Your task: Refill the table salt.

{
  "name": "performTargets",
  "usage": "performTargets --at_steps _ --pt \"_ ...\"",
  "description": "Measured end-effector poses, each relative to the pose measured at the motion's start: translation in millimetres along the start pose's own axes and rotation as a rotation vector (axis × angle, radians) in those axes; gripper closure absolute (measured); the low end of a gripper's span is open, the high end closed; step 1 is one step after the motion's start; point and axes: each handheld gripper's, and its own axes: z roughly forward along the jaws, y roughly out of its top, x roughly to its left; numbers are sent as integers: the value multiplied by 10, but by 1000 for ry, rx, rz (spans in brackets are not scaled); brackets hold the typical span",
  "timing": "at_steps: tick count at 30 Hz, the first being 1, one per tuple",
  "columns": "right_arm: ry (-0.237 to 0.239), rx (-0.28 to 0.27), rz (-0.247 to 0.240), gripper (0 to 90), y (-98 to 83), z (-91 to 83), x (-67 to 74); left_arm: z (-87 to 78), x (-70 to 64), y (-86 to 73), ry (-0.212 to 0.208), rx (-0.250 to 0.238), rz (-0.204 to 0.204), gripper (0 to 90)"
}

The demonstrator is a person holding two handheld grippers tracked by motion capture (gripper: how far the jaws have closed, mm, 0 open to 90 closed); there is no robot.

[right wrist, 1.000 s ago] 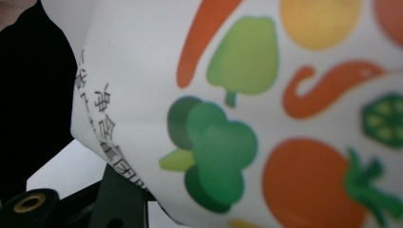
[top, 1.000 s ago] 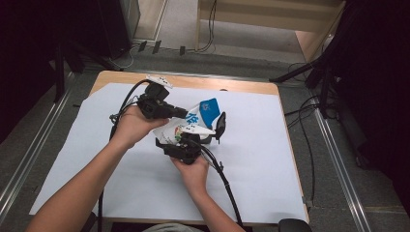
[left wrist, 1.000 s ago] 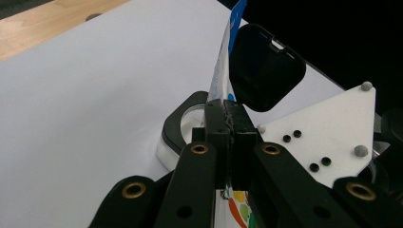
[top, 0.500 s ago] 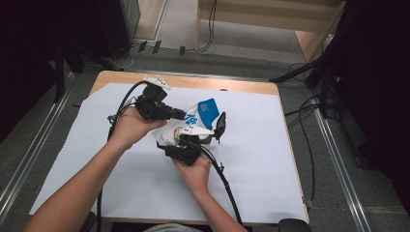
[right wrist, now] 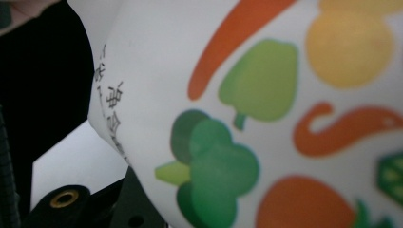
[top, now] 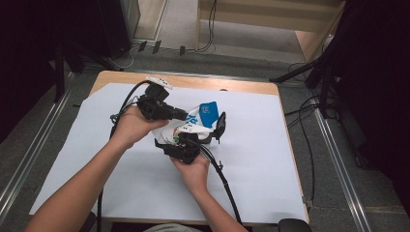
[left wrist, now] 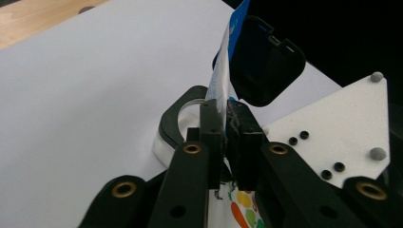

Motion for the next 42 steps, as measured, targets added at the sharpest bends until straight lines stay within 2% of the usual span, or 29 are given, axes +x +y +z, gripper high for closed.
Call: performTargets --at_steps 4,6,11,21,31,42 --pt "30 -4 40 619 11 11 -4 5 -6 26 10 11 5 895" --pt "45 -6 56 610 19 19 -5 15 -42 70 32 22 16 894" --pt "85 -39 97 600 70 5 8 45 -88 137 33 22 22 892" --pt "91 -54 139 539 96 28 9 85 -97 215 39 53 6 893" --pt "107 -71 173 583 126 38 18 65 -99 272 42 75 -13 893" --pt "127 -85 198 597 123 46 14 67 -117 297 47 88 3 892"
